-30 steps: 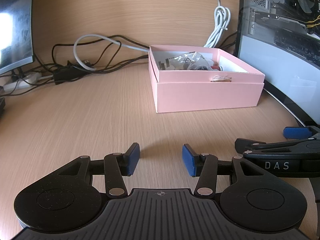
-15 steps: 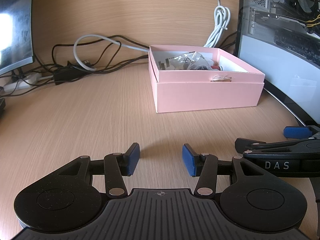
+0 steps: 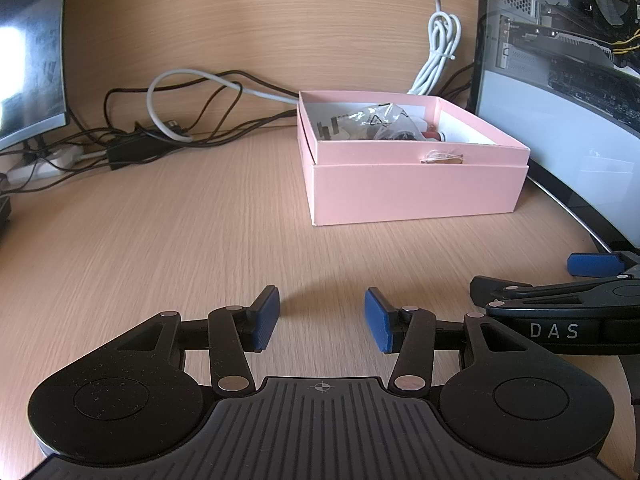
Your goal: Organize rigid objects
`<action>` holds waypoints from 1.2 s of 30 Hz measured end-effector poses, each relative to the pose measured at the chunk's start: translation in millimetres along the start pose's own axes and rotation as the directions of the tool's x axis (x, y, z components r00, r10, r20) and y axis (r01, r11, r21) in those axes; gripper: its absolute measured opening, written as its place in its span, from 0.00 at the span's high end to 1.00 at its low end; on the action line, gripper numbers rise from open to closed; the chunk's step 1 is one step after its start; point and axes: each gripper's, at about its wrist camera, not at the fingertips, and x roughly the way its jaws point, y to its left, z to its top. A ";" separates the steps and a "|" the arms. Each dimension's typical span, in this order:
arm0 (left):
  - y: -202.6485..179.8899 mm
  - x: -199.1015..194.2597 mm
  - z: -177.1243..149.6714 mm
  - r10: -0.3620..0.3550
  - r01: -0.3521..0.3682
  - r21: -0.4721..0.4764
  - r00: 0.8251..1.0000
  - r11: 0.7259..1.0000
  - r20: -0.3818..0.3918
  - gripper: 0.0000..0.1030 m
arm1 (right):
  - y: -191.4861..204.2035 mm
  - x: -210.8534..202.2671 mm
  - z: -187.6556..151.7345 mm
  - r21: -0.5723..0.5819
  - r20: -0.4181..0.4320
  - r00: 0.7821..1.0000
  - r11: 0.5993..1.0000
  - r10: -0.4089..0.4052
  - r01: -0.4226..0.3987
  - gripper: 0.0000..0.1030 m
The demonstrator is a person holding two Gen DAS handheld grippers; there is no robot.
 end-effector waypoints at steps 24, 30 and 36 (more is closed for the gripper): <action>0.5 -0.1 0.0 -0.001 0.001 -0.004 1.000 1.000 0.000 0.50 | 1.2 -0.1 -0.6 0.000 0.000 1.000 1.000 0.000 0.000 0.00; -1.1 -0.1 0.4 0.005 -0.005 -0.001 1.000 1.000 0.000 0.49 | 1.2 -0.2 -0.6 0.000 0.000 1.000 1.000 0.000 0.000 0.00; -0.6 0.3 0.6 0.000 0.000 -0.011 1.000 1.000 0.001 0.51 | 1.1 -0.1 -0.5 0.000 0.000 1.000 1.000 0.000 0.000 0.00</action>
